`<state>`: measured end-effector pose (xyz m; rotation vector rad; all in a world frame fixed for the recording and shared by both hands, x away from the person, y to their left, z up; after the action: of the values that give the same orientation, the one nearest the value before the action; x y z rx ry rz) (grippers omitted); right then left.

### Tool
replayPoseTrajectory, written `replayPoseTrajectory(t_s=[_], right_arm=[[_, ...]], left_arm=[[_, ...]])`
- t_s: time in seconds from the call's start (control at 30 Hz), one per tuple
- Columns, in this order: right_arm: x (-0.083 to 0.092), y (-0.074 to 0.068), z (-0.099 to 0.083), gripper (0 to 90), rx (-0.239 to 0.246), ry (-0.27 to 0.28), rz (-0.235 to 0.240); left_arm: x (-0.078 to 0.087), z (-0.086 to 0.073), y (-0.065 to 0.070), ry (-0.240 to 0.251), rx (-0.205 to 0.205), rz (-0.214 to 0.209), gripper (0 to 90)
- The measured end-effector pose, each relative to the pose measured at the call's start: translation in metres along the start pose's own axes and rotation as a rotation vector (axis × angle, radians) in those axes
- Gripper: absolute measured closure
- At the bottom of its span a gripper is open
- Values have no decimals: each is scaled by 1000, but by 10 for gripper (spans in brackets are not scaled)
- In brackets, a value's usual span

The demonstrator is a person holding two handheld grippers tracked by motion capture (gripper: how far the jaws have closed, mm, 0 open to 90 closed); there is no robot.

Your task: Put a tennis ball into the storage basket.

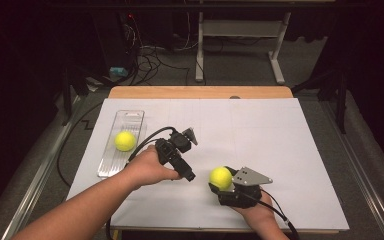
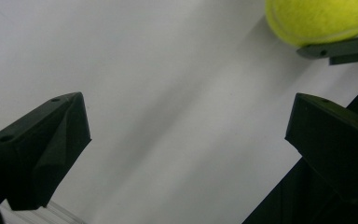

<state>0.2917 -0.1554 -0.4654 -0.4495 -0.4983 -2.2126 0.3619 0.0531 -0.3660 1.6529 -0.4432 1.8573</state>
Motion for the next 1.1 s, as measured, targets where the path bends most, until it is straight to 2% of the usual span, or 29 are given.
replayPoseTrajectory(t_s=[0.2,0.33,0.7,0.87,1.07,1.1], right_arm=[[-6,-6,0,275,25,-3,21],[-8,-8,1,275,19,5,27],[-7,-10,4,274,-2,41,49],[-5,-11,8,274,-14,64,42],[-4,-12,10,274,-7,78,62],[-4,-12,10,274,-7,83,53]], left_arm=[[0,9,12,-3,-29,-1,8],[-2,15,21,-6,-56,-10,7],[-6,26,39,-11,-69,-52,8],[-10,30,44,-26,-78,-65,8],[-17,34,49,-39,-87,-94,19],[-18,34,50,-38,-87,-98,23]])
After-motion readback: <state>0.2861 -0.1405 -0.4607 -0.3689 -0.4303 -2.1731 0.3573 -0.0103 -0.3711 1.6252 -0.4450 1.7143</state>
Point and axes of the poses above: each handheld gripper's, and its own axes: x roughly backward along the jaws, z roughly out of its top, y roughly to its right, the point moved 1 cm from there along -x, roughly forward along the jaws, and after that the axes turned 11 degrees about x, right-handed, at the moved point
